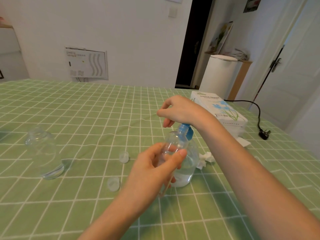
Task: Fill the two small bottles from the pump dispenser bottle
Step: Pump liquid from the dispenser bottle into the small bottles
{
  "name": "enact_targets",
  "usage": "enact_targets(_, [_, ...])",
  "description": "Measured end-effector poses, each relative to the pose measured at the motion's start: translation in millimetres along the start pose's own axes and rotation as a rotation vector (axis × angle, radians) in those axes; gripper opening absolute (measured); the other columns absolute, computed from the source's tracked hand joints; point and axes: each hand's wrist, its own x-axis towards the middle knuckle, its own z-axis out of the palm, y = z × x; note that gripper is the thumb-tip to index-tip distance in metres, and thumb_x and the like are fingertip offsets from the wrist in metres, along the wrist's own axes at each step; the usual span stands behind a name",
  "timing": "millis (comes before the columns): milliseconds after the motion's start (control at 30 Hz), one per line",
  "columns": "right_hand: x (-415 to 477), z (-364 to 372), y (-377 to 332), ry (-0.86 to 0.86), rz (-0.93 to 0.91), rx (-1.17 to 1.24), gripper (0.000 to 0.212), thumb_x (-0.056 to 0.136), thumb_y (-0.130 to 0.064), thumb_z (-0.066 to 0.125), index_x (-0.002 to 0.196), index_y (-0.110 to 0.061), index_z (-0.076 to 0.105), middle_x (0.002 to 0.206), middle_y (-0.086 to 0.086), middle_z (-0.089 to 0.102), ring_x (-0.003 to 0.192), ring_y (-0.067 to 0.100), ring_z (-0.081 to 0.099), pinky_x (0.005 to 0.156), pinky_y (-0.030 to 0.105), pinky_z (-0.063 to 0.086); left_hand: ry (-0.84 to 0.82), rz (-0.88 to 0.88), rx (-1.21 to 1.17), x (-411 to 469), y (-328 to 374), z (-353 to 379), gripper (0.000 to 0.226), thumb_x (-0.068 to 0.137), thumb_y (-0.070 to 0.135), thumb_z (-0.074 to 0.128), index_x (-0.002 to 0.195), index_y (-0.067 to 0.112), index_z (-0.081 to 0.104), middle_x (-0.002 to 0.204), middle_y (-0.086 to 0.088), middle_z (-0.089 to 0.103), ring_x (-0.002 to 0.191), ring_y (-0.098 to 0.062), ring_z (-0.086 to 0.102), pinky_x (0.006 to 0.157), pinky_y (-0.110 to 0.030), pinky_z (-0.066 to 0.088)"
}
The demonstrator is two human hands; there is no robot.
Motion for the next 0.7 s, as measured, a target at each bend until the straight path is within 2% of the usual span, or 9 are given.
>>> enact_targets(67, [-0.4,0.1,-0.1,0.026,-0.019,0.016,0.023,0.090,-0.027,0.052,0.103,-0.011,0.063,0.074,0.000,0.072,0.090,0.019,0.070,0.077,0.024,0.049,-0.001,0.001,0.006,0.4,-1.1,-0.8,0.038,0.060,0.049,0.066,0.088,0.024,0.069,0.066,0.005,0.069,0.051,-0.006,0.058,0.049,-0.015,0.046])
enact_targets(267, [1.5,-13.1,-5.0,0.114,-0.097,0.026,0.015,0.090,-0.024,0.052,0.095,-0.015,0.063,0.073,0.001,0.073,0.084,0.018,0.070,0.081,0.031,0.054,-0.024,0.005,-0.010,2.5,1.7,-1.1,0.035,0.060,0.052,0.066,0.087,0.030,0.070,0.069,0.006,0.068,0.052,-0.010,0.059,0.049,-0.017,0.046])
enact_targets(433, [1.0,-10.6,-6.5,0.004,-0.080,0.006,0.019,0.091,-0.026,0.052,0.098,-0.013,0.064,0.077,0.000,0.073,0.086,0.016,0.070,0.080,0.028,0.052,-0.022,0.006,-0.016,2.3,3.6,-0.6,0.034,0.060,0.052,0.066,0.086,0.031,0.069,0.068,0.006,0.068,0.051,-0.009,0.058,0.049,-0.016,0.046])
enact_targets(600, [0.7,-7.0,-1.6,0.016,-0.062,0.033,0.019,0.090,-0.028,0.054,0.095,-0.013,0.065,0.071,-0.006,0.071,0.093,0.018,0.068,0.079,0.025,0.049,-0.014,-0.004,-0.021,1.0,2.4,-0.3,0.038,0.061,0.047,0.066,0.090,0.024,0.070,0.065,0.005,0.067,0.051,-0.007,0.057,0.050,-0.016,0.046])
enact_targets(700, [1.2,-0.7,1.6,-0.008,-0.051,0.026,0.015,0.090,-0.029,0.055,0.093,-0.017,0.064,0.075,-0.005,0.072,0.092,0.016,0.068,0.076,0.019,0.046,-0.011,-0.020,-0.032,-0.1,1.0,0.1,0.035,0.063,0.043,0.066,0.090,0.021,0.069,0.063,0.005,0.065,0.051,-0.005,0.055,0.049,-0.015,0.046])
